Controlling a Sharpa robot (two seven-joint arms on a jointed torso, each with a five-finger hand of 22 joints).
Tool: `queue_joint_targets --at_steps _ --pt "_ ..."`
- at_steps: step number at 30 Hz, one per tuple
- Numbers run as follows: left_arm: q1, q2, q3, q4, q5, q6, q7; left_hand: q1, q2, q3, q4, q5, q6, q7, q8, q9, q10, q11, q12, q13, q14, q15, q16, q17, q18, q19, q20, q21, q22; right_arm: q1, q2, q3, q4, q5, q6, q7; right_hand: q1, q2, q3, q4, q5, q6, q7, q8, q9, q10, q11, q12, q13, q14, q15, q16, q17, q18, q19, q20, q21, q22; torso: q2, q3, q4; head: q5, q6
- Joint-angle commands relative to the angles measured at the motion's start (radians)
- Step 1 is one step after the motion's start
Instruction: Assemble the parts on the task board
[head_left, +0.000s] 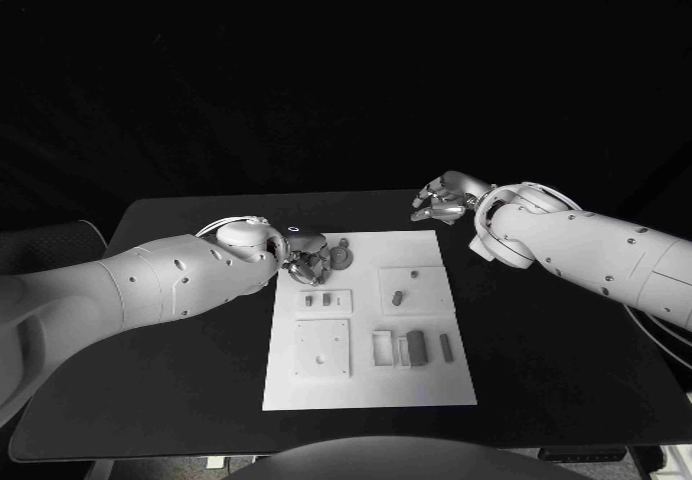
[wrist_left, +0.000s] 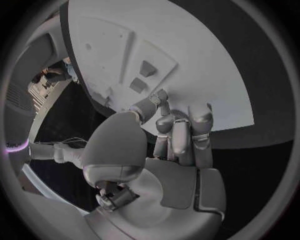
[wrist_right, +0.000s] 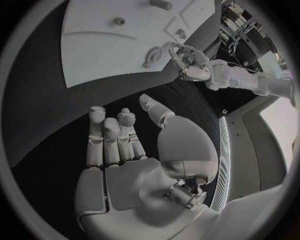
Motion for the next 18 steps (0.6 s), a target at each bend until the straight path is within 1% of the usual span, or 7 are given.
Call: queue_joint_targets --at_steps 1,7,8,9,10,11,18 --pt "-0.004 -0.002 -0.002 -0.003 0.007 -0.016 0.007 0.002 0.012 0.003 0.000 0.003 0.053 0.048 0.004 0.001 0.005 0.002 -0.006 0.001 0.003 0.002 -0.004 0.000 0.088 0.000 0.000 0.005 0.015 0.000 0.000 0.000 0.000 -0.008 0.013 0.006 -0.007 -0.002 0.000 0.007 0.000 0.000 0.007 -0.002 0.000 -0.007 0.004 0.007 -0.001 0.002 -0.007 0.004 -0.001 0.016 0.000 -0.010 0.003 -0.001 0.000 -0.0005 -0.0002 0.000 -0.001" --pt "-0.004 -0.002 -0.002 -0.006 0.012 -0.023 0.008 0.002 0.012 0.003 0.000 0.003 0.053 0.048 0.004 0.001 0.005 0.002 -0.006 0.001 0.003 0.002 -0.004 0.000 0.088 0.000 0.000 0.005 0.015 0.000 0.002 0.000 -0.001 -0.008 0.013 0.006 -0.007 -0.002 0.000 0.007 0.000 0.000 0.007 -0.002 0.000 -0.007 0.004 0.007 -0.001 0.002 -0.007 0.004 -0.001 0.016 0.000 -0.010 0.003 -0.001 0.000 0.0000 0.0000 -0.001 -0.002" --pt "-0.004 -0.003 -0.002 -0.007 0.013 -0.023 0.008 -0.011 -0.028 -0.010 -0.006 0.001 -0.002 0.059 -0.026 -0.012 0.004 0.010 -0.008 0.001 -0.007 0.005 -0.009 -0.018 0.087 -0.001 0.001 0.005 0.015 0.000 0.002 0.000 -0.001 -0.008 0.013 0.006 -0.007 -0.002 0.000 0.007 0.000 0.000 0.007 -0.002 0.000 -0.007 0.004 0.007 -0.001 0.002 -0.007 0.004 -0.001 0.016 0.000 -0.010 0.003 -0.001 0.000 0.0001 0.0001 -0.001 -0.002" --pt "-0.004 -0.003 -0.002 -0.007 0.013 -0.023 0.008 -0.015 -0.042 -0.015 -0.008 0.004 -0.034 0.060 -0.043 -0.019 0.004 0.012 -0.009 0.000 -0.010 0.007 -0.010 -0.023 0.087 -0.001 0.001 0.005 0.015 0.000 0.002 0.000 -0.002 -0.008 0.013 0.006 -0.007 -0.002 0.000 0.007 0.000 0.000 0.007 -0.002 0.000 -0.007 0.004 0.007 -0.001 0.002 -0.007 0.004 -0.001 0.016 0.000 -0.010 0.003 -0.001 0.000 0.0000 -0.0001 -0.001 -0.002" --pt "-0.004 -0.004 -0.002 -0.007 0.013 -0.023 0.008 -0.021 -0.067 -0.023 -0.013 0.009 -0.096 0.062 -0.076 -0.033 0.003 0.016 -0.011 -0.001 -0.015 0.010 -0.013 -0.031 0.087 -0.002 0.001 0.005 0.015 0.000 0.002 0.000 -0.002 -0.008 0.013 0.006 -0.007 -0.002 0.000 0.007 0.000 0.000 0.007 -0.002 0.000 -0.007 0.004 0.007 -0.001 0.002 -0.007 0.004 -0.001 0.016 0.000 -0.010 0.003 -0.001 0.000 0.0000 -0.0001 -0.001 -0.002" --pt "-0.004 -0.005 -0.002 -0.008 0.014 -0.023 0.008 -0.025 -0.086 -0.029 -0.016 0.014 -0.143 0.063 -0.100 -0.043 0.002 0.019 -0.012 -0.002 -0.018 0.013 -0.014 -0.038 0.087 -0.002 0.000 0.004 0.015 0.000 0.002 0.000 -0.002 -0.008 0.013 0.005 -0.007 -0.002 0.000 0.007 0.000 0.000 0.007 -0.002 0.000 -0.007 0.004 0.007 -0.001 0.002 -0.007 0.004 -0.001 0.016 0.000 -0.010 0.003 -0.001 0.000 0.0000 0.0000 -0.001 -0.002" --pt "-0.004 -0.004 -0.002 -0.014 0.014 -0.037 0.013 -0.025 -0.086 -0.029 -0.016 0.014 -0.143 0.063 -0.100 -0.043 0.002 0.019 -0.012 -0.002 -0.018 0.013 -0.014 -0.038 0.087 -0.002 0.000 0.004 0.015 0.000 0.002 0.000 -0.001 -0.008 0.013 0.005 -0.007 -0.002 0.000 0.007 0.000 0.000 0.007 -0.002 0.000 -0.007 0.004 0.007 -0.001 0.002 -0.007 0.004 -0.001 0.016 0.000 -0.010 0.003 -0.001 0.000 -0.0003 0.0000 -0.001 -0.001"
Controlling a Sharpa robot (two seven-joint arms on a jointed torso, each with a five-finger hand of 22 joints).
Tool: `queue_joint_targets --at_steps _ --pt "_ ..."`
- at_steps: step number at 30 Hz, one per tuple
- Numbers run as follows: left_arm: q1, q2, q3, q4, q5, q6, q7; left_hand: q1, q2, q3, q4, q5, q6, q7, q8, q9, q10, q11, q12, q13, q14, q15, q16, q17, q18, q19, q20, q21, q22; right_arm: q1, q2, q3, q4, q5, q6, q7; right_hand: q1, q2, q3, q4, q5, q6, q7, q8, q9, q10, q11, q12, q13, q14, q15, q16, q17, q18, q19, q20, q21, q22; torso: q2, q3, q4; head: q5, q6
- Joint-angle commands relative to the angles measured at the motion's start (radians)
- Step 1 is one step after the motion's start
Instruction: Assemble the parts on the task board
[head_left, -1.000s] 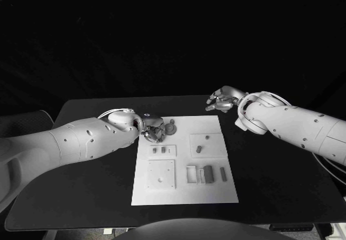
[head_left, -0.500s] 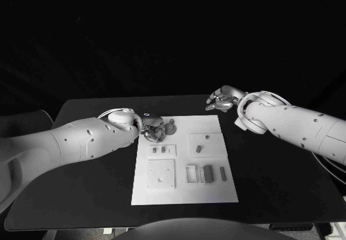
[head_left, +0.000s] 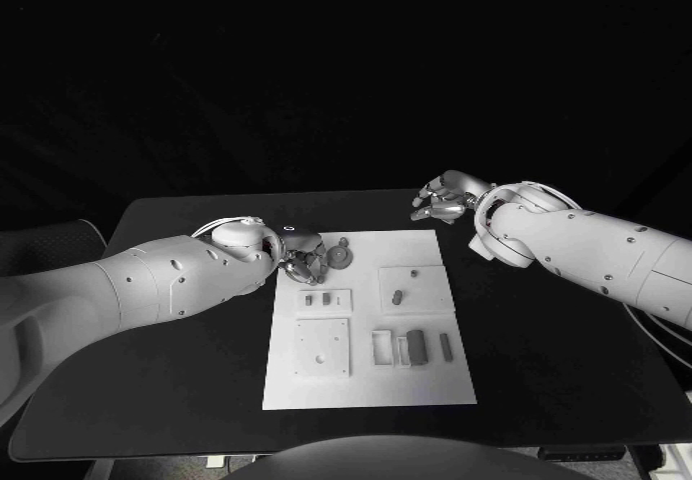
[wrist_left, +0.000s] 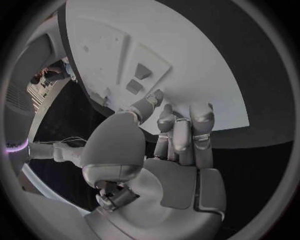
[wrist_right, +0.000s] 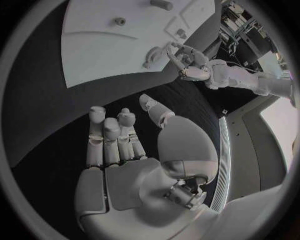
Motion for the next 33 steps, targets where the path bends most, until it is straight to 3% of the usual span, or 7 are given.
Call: queue_joint_targets --at_steps 1,5,6,9,18,27,33 --pt "0.000 0.001 0.000 0.000 0.005 -0.019 0.007 0.000 -0.007 -0.004 0.000 0.002 -0.014 0.013 -0.003 -0.001 0.001 0.006 -0.005 -0.001 -0.004 -0.002 -0.003 -0.001 0.089 -0.001 -0.005 0.004 0.015 0.000 0.001 0.000 0.000 -0.008 0.012 0.005 -0.007 -0.002 0.000 0.007 0.000 -0.001 0.007 -0.002 0.000 -0.007 0.004 0.007 -0.001 -0.001 -0.006 0.004 -0.001 0.016 -0.002 -0.008 0.003 -0.001 0.000 -0.0003 -0.0004 0.000 0.001" --pt "0.000 0.003 0.000 -0.002 0.003 -0.024 0.008 0.000 -0.007 -0.004 0.000 0.002 -0.014 0.013 -0.003 -0.001 0.001 0.006 -0.005 -0.001 -0.004 -0.002 -0.003 -0.001 0.089 -0.001 -0.005 0.004 0.015 0.000 0.001 0.000 0.000 -0.008 0.014 0.004 -0.007 -0.002 0.000 0.007 0.000 -0.001 0.007 -0.002 0.000 -0.007 0.004 0.007 -0.001 -0.001 -0.006 0.004 -0.001 0.016 -0.002 -0.008 0.003 -0.001 0.000 -0.0007 0.0000 0.001 0.001" --pt "0.000 0.003 0.000 -0.002 0.003 -0.027 0.009 -0.009 -0.033 -0.014 -0.002 -0.011 -0.047 0.015 -0.020 -0.008 0.001 0.007 -0.007 -0.002 -0.003 0.002 -0.004 0.000 0.090 0.000 -0.005 0.004 0.014 0.000 0.001 0.000 0.000 -0.008 0.014 0.004 -0.007 -0.002 0.000 0.007 0.000 -0.001 0.007 -0.002 0.000 -0.007 0.004 0.007 -0.001 -0.001 -0.006 0.004 -0.001 0.016 -0.002 -0.008 0.003 -0.001 0.000 -0.0006 0.0000 0.001 0.001" --pt "0.000 0.002 0.000 -0.004 0.003 -0.033 0.009 -0.008 -0.036 -0.016 0.006 -0.013 -0.075 0.021 -0.033 -0.015 0.003 0.010 -0.013 -0.006 -0.002 0.005 -0.007 -0.002 0.093 0.002 -0.008 0.001 0.011 0.000 0.001 0.000 0.000 -0.008 0.013 0.004 -0.007 -0.002 0.000 0.007 0.000 -0.001 0.007 -0.002 0.000 -0.007 0.004 0.007 -0.001 -0.001 -0.006 0.004 -0.001 0.016 -0.002 -0.008 0.003 -0.001 0.000 -0.0006 -0.0002 0.001 0.001" --pt "0.000 -0.017 0.001 -0.005 0.002 -0.042 0.007 0.011 -0.036 -0.016 0.017 -0.013 -0.072 0.023 -0.022 -0.014 0.012 0.013 -0.022 -0.012 0.003 0.008 -0.013 -0.001 0.099 0.006 -0.006 -0.005 0.005 0.000 -0.003 0.000 0.000 -0.008 0.016 0.007 -0.004 -0.001 0.001 0.005 0.000 -0.001 0.007 -0.002 0.000 -0.006 0.003 0.008 -0.002 0.000 -0.006 0.004 -0.001 0.016 -0.002 -0.008 0.004 -0.001 0.000 -0.0002 -0.0001 -0.001 0.004" --pt "0.003 -0.088 0.003 0.033 0.046 -0.070 0.010 0.020 -0.027 -0.021 0.033 -0.013 -0.015 0.024 0.020 -0.001 0.013 0.014 -0.030 -0.014 -0.012 0.009 -0.030 -0.030 0.101 0.002 -0.001 -0.014 0.001 -0.008 -0.021 0.000 0.005 -0.050 0.007 0.062 0.023 0.001 0.004 -0.027 0.000 0.002 0.006 0.000 0.001 -0.005 0.003 0.010 -0.003 0.001 -0.007 0.005 -0.002 0.016 -0.001 -0.011 0.006 -0.001 0.000 0.0004 0.0014 -0.015 0.014" --pt "0.020 -0.135 0.017 0.064 0.164 -0.106 0.017 0.026 -0.021 -0.021 0.037 -0.012 -0.002 0.028 0.038 0.003 -0.043 0.018 -0.093 -0.040 -0.091 0.014 -0.120 -0.116 0.094 -0.052 0.010 -0.069 -0.022 -0.028 -0.052 -0.003 0.035 -0.110 -0.023 0.117 0.038 -0.001 0.004 -0.045 0.000 0.005 0.005 0.003 0.003 -0.002 0.001 0.012 -0.004 0.004 -0.008 0.006 -0.003 0.016 0.001 -0.011 0.007 -0.001 -0.001 0.0003 0.0015 -0.016 0.020"
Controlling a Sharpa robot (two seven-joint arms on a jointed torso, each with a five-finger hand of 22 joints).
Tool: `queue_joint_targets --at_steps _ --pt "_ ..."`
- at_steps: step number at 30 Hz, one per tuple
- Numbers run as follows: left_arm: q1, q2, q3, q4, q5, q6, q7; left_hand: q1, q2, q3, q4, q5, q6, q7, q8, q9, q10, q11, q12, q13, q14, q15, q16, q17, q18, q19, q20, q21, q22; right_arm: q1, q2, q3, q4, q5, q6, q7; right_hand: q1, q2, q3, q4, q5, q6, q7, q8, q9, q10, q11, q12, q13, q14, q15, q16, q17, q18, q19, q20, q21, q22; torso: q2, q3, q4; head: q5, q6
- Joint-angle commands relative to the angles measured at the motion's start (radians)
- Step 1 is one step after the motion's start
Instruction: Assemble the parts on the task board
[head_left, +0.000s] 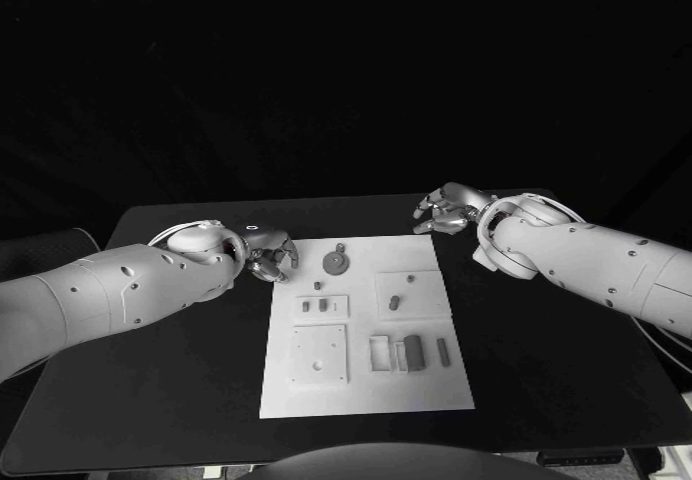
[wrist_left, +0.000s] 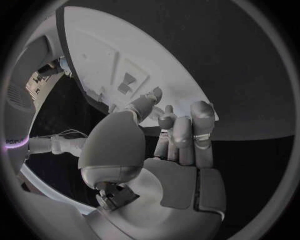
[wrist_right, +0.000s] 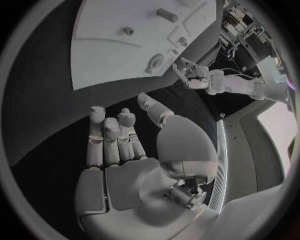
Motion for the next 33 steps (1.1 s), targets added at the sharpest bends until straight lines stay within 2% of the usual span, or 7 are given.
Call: queue_joint_targets --at_steps 1,6,8,14,18,23,33 --pt "0.006 -0.021 0.016 0.025 0.120 -0.050 0.013 0.005 0.007 0.004 0.005 -0.001 0.008 0.016 0.003 -0.001 -0.051 0.004 -0.062 -0.030 -0.049 -0.003 -0.061 -0.025 0.106 -0.047 0.006 -0.046 -0.020 -0.011 -0.016 -0.003 0.022 -0.085 -0.030 0.078 0.016 -0.002 0.000 -0.009 0.000 0.007 0.004 0.003 0.001 0.000 0.001 0.005 -0.001 0.001 -0.008 0.006 -0.001 0.016 0.006 -0.007 0.007 -0.001 0.000 0.0005 0.0004 -0.001 0.004" --pt "0.007 -0.067 0.035 0.068 0.277 -0.098 0.024 -0.003 0.007 0.003 0.009 -0.003 -0.010 0.030 0.002 -0.009 -0.098 0.019 -0.233 -0.139 -0.109 0.012 -0.196 -0.087 0.096 -0.088 0.016 -0.107 -0.049 -0.034 -0.048 -0.010 0.057 -0.169 -0.036 0.087 0.026 -0.007 -0.001 -0.013 0.000 0.009 0.003 0.005 0.002 0.004 0.000 0.008 -0.002 0.004 -0.009 0.008 -0.001 0.016 0.009 -0.008 0.009 -0.001 0.000 0.0009 -0.0015 0.001 0.009" --pt "0.010 -0.085 0.035 0.083 0.406 -0.124 0.036 -0.009 0.006 0.014 0.014 0.001 -0.010 0.039 0.006 -0.010 -0.121 0.030 -0.312 -0.191 -0.142 0.027 -0.272 -0.121 0.085 -0.132 0.030 -0.160 -0.077 -0.036 -0.061 -0.031 0.068 -0.186 -0.040 0.088 0.027 -0.011 -0.002 -0.012 0.000 0.008 0.003 0.004 0.002 0.004 0.000 0.008 -0.002 0.005 -0.009 0.008 -0.001 0.016 0.010 -0.008 0.009 -0.001 0.000 0.0012 -0.0012 -0.001 0.011" --pt "0.010 -0.130 0.035 0.128 0.714 -0.158 0.090 -0.025 0.013 0.048 0.004 0.000 -0.023 0.076 0.022 -0.010 -0.167 0.098 -0.638 -0.416 -0.223 0.108 -0.556 -0.237 0.048 -0.255 0.101 -0.390 -0.226 -0.081 -0.068 -0.041 0.069 -0.244 -0.084 0.100 0.034 -0.018 -0.001 -0.012 0.000 0.009 0.003 0.005 0.002 0.005 -0.001 0.007 -0.003 0.006 -0.010 0.007 -0.002 0.016 0.011 -0.009 0.009 -0.002 -0.001 0.0009 -0.0016 -0.002 0.015" --pt "0.010 -0.142 0.034 0.151 0.843 -0.136 0.131 -0.030 0.021 0.045 -0.016 -0.003 -0.052 0.079 0.020 -0.016 -0.204 0.151 -0.804 -0.526 -0.284 0.171 -0.703 -0.293 0.048 -0.328 0.162 -0.504 -0.302 -0.107 -0.058 -0.041 0.062 -0.268 -0.101 0.106 0.039 -0.020 -0.001 -0.012 0.000 0.010 0.002 0.005 0.002 0.007 -0.001 0.008 -0.004 0.008 -0.010 0.007 -0.002 0.016 0.013 -0.009 0.010 -0.002 0.001 0.0015 -0.0015 0.000 0.017" --pt "0.010 -0.148 0.034 0.170 0.888 -0.104 0.173 -0.039 0.017 0.026 -0.028 -0.005 -0.070 0.080 0.023 -0.019 -0.223 0.161 -0.898 -0.593 -0.377 0.236 -0.829 -0.346 0.051 -0.424 0.227 -0.603 -0.360 -0.117 -0.044 -0.041 0.057 -0.283 -0.109 0.108 0.041 -0.021 0.000 -0.012 0.000 0.011 0.002 0.006 0.003 0.008 -0.001 0.008 -0.004 0.009 -0.010 0.008 -0.003 0.016 0.014 -0.010 0.010 -0.003 0.000 0.0005 -0.0020 -0.001 0.018" --pt "0.010 -0.142 0.034 0.181 0.929 -0.091 0.181 -0.045 -0.006 -0.023 -0.056 -0.006 -0.077 0.070 0.035 -0.018 -0.192 0.146 -0.952 -0.639 -0.400 0.258 -0.902 -0.371 0.038 -0.496 0.257 -0.687 -0.412 -0.125 -0.024 -0.050 0.032 -0.289 -0.105 0.104 0.041 -0.021 -0.001 -0.010 0.000 0.012 0.002 0.006 0.003 0.010 -0.002 0.008 -0.005 0.011 -0.011 0.008 -0.003 0.016 0.016 -0.010 0.011 -0.003 0.001 -0.0010 -0.0010 -0.002 0.017"
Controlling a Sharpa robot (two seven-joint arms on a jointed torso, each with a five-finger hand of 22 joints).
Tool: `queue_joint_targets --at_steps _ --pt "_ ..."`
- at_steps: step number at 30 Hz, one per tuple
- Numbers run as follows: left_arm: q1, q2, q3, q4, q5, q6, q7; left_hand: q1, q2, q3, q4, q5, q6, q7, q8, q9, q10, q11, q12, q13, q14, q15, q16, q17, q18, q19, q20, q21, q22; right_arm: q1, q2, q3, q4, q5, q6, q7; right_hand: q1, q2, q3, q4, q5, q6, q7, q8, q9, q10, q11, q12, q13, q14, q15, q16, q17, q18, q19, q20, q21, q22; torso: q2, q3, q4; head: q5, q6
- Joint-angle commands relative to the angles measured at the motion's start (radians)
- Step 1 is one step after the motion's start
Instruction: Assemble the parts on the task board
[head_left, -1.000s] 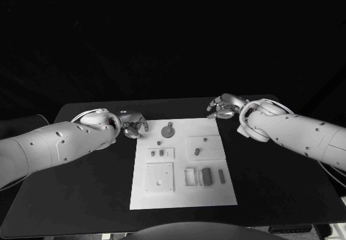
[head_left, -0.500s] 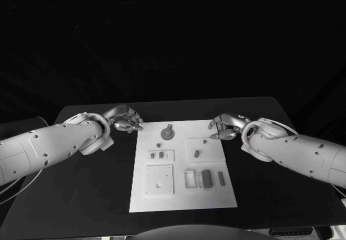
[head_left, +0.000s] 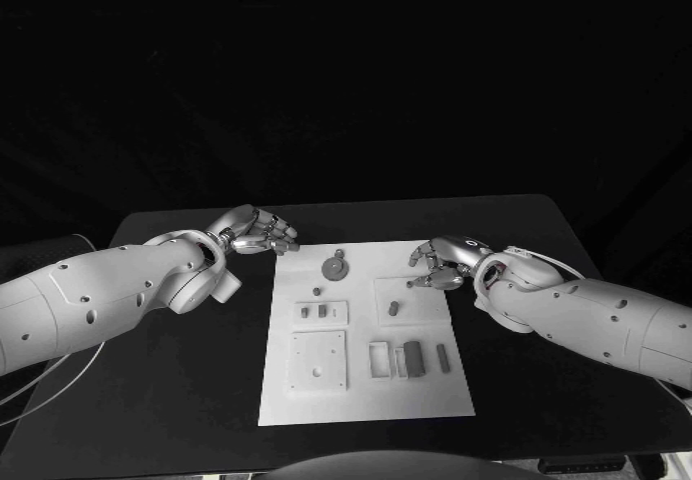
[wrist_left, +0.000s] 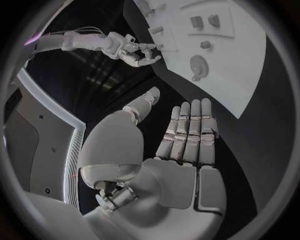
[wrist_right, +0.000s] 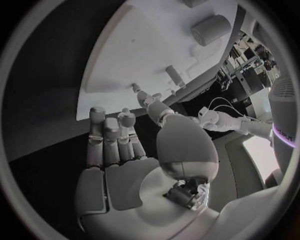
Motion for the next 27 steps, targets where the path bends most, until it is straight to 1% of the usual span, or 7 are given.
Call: queue_joint_targets --at_steps 1,5,8,13,17,24,27 --pt "0.001 0.004 0.001 0.002 0.063 0.016 0.037 0.000 -0.006 -0.008 0.000 -0.006 -0.003 -0.003 0.005 0.000 0.010 0.002 -0.008 -0.004 -0.001 0.004 -0.006 -0.001 -0.018 -0.002 -0.002 -0.006 -0.003 -0.005 0.004 -0.001 -0.002 -0.027 -0.005 0.011 0.010 0.003 0.002 -0.002 0.000 0.003 0.004 0.006 0.001 0.007 0.002 0.005 -0.002 0.003 -0.007 0.005 -0.001 0.017 0.014 -0.008 0.006 -0.001 0.000 -0.0003 0.0007 0.000 -0.001" --pt "0.001 0.007 0.001 -0.001 0.076 0.011 0.037 0.000 -0.002 -0.011 0.002 -0.006 0.000 0.006 0.010 0.001 0.030 0.012 -0.011 -0.009 0.025 0.002 -0.001 0.004 -0.012 0.020 -0.005 -0.004 -0.006 -0.012 0.008 -0.002 -0.005 -0.033 -0.002 0.010 0.010 0.005 0.002 -0.001 0.000 0.004 0.004 0.006 0.001 0.007 0.002 0.005 -0.002 0.004 -0.007 0.005 -0.001 0.017 0.014 -0.008 0.007 -0.001 0.000 0.0005 -0.0006 0.002 -0.003" --pt "0.001 0.010 0.001 -0.003 0.078 0.012 0.040 0.002 0.000 -0.014 0.004 -0.006 0.005 0.020 0.014 0.000 0.049 0.026 -0.012 -0.013 0.059 -0.011 0.012 0.015 -0.006 0.052 -0.013 0.005 -0.006 -0.019 0.011 -0.004 -0.006 -0.033 -0.001 0.012 0.011 0.008 0.003 -0.001 0.000 0.006 0.004 0.008 0.001 0.008 0.001 0.005 -0.002 0.005 -0.008 0.005 -0.001 0.017 0.015 -0.008 0.007 -0.001 0.000 0.0003 -0.0007 0.003 -0.005" --pt "0.001 0.012 0.001 -0.005 0.083 0.014 0.039 0.000 0.002 -0.016 0.006 -0.006 0.005 0.021 0.016 0.000 0.055 0.026 -0.014 -0.015 0.060 -0.012 0.010 0.017 -0.008 0.054 -0.014 0.002 -0.008 -0.030 0.017 -0.004 -0.010 -0.034 0.002 0.014 0.013 0.011 0.004 -0.002 0.000 0.022 -0.001 0.016 0.005 0.011 -0.003 0.005 -0.003 0.008 -0.010 0.005 -0.002 0.017 0.016 -0.008 0.007 -0.002 0.000 0.0006 -0.0007 0.005 -0.007" --pt "0.001 0.014 0.001 -0.011 0.093 0.031 0.023 0.002 0.008 -0.015 0.007 -0.006 0.004 0.024 0.016 -0.001 0.058 0.025 -0.017 -0.017 0.060 -0.012 0.008 0.018 -0.008 0.056 -0.015 0.000 -0.009 -0.031 0.025 -0.005 -0.015 -0.037 0.007 0.013 0.014 0.016 0.004 -0.002 0.000 0.048 -0.009 0.031 0.013 0.013 -0.010 0.005 -0.005 0.009 -0.016 0.004 -0.002 0.017 0.017 -0.009 0.007 -0.002 0.000 0.0010 -0.0011 0.009 -0.010" --pt "0.001 0.017 0.001 -0.015 0.095 0.025 0.012 0.002 0.015 -0.017 0.009 -0.006 0.005 0.025 0.017 -0.002 0.061 0.025 -0.020 -0.021 0.065 -0.013 0.008 0.022 -0.009 0.061 -0.016 -0.001 -0.011 -0.032 0.033 -0.006 -0.027 -0.040 -0.010 0.000 0.019 0.036 0.014 0.000 0.001 0.075 -0.019 0.046 0.023 0.017 -0.020 0.003 -0.007 0.011 -0.024 0.003 -0.003 0.017 0.017 -0.009 0.007 -0.004 0.000 0.0008 -0.0009 0.009 -0.010" --pt "0.001 0.018 0.001 -0.016 0.095 0.029 0.010 0.007 0.027 -0.016 0.008 -0.006 0.010 0.024 0.021 -0.002 0.069 0.023 -0.020 -0.022 0.070 -0.016 0.009 0.025 -0.009 0.067 -0.019 -0.001 -0.011 -0.033 0.035 -0.007 -0.036 -0.040 -0.007 -0.001 0.023 0.038 0.035 0.007 0.002 0.096 -0.029 0.057 0.032 0.022 -0.029 0.001 -0.009 0.015 -0.031 0.003 -0.004 0.017 0.021 -0.009 0.007 -0.005 0.000 0.0005 -0.0009 0.009 -0.008"
